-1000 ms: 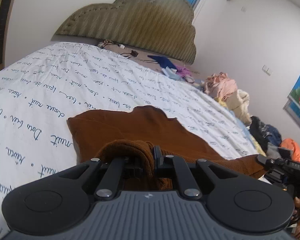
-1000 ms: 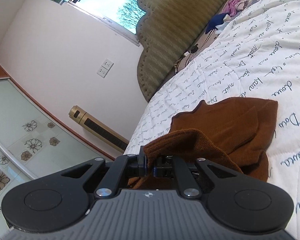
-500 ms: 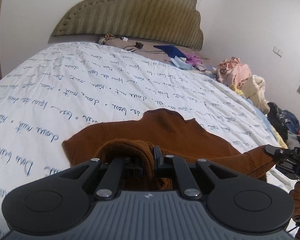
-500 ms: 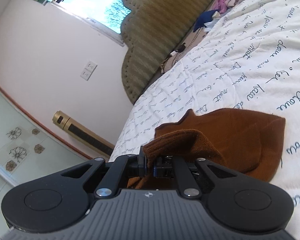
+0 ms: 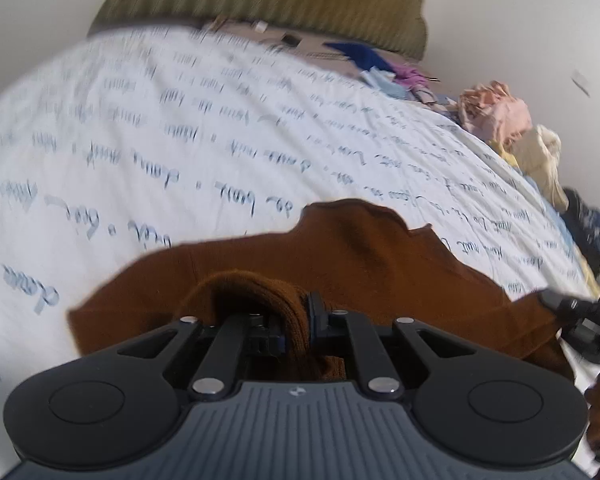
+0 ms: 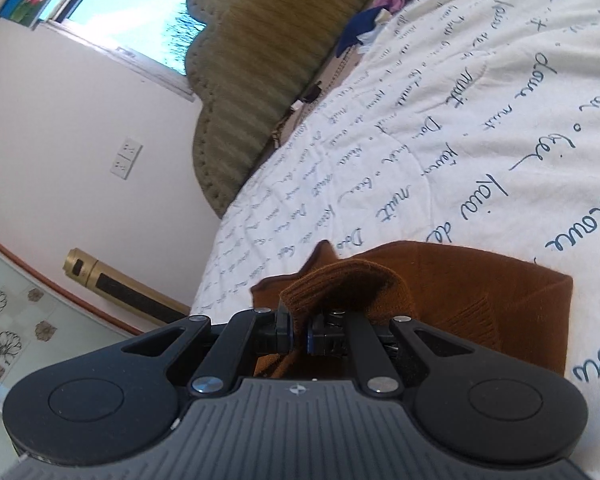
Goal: Fold small clothes
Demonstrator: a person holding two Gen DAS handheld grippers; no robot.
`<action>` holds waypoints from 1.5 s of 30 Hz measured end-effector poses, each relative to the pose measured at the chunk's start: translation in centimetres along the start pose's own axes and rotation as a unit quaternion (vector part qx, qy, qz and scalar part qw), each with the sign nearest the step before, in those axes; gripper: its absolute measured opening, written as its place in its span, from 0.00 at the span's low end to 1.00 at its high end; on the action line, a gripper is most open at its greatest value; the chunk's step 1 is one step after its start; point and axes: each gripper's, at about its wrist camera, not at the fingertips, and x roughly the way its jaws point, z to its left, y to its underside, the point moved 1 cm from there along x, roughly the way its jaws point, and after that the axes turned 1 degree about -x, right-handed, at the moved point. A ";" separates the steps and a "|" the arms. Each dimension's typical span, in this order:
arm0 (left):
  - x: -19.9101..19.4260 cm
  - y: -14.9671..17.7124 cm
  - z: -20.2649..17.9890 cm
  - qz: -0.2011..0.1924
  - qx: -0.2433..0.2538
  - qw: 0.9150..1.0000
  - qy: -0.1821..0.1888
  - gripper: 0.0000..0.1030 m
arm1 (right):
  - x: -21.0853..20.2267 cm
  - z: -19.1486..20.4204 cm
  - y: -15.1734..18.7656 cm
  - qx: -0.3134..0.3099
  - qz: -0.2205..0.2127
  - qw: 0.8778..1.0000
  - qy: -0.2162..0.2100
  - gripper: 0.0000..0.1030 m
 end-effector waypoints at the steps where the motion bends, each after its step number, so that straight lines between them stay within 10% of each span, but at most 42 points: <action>1: 0.4 -0.1 0.5 0.006 -0.015 1.000 0.006 0.10 | 0.4 -0.2 0.0 0.001 0.002 1.000 0.005 0.11; 9: 1.8 -0.9 4.1 0.030 -0.119 0.990 0.071 0.12 | 2.3 -1.7 -0.1 0.014 0.010 0.999 0.029 0.11; 16: 2.0 -1.2 7.1 0.020 -0.229 0.964 0.133 0.60 | 2.8 -3.1 -0.2 0.035 0.017 0.999 0.034 0.12; 19: 1.3 -1.5 7.8 -0.004 -0.243 0.963 0.118 0.62 | 3.0 -3.4 -0.2 0.040 0.021 0.998 0.035 0.15; 30: -2.1 0.2 2.4 -0.057 -0.062 0.996 -0.005 0.62 | 2.6 -2.4 -1.3 0.032 -0.003 0.999 0.025 0.59; 33: -2.8 1.8 0.9 -0.063 -0.009 0.997 -0.031 0.65 | 2.4 -1.3 -0.5 0.000 0.019 1.000 0.004 0.75; 38: -2.7 4.9 1.1 -0.030 0.041 0.997 -0.060 0.65 | 2.7 -1.5 0.2 -0.033 0.042 0.996 0.066 0.75; 45: -5.1 7.6 -0.3 -0.061 0.094 0.988 -0.109 0.65 | 0.5 -1.2 1.3 0.041 0.035 0.999 -0.002 0.98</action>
